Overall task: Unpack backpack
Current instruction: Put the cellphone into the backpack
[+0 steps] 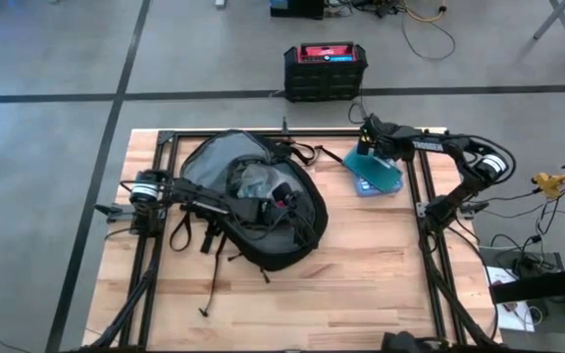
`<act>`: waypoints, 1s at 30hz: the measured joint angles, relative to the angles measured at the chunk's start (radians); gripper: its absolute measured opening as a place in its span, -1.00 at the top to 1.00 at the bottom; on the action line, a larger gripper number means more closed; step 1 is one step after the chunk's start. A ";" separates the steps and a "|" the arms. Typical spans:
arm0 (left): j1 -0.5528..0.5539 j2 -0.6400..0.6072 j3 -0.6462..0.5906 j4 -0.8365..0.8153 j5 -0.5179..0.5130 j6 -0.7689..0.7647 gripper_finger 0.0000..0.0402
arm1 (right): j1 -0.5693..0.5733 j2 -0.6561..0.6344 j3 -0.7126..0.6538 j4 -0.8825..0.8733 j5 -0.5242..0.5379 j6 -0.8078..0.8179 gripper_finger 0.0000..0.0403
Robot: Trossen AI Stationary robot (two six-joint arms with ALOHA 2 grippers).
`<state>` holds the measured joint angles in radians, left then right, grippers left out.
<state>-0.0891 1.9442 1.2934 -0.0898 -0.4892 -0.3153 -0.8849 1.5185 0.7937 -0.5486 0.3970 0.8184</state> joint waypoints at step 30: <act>-0.192 0.080 0.036 0.121 -0.004 0.175 0.59 | 0.598 -0.199 -0.001 -0.197 -0.256 -0.096 1.00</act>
<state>-0.2806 2.0243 1.3289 0.0312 -0.4933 -0.1404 -0.2867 1.3190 0.7925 -0.7458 0.1412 0.7224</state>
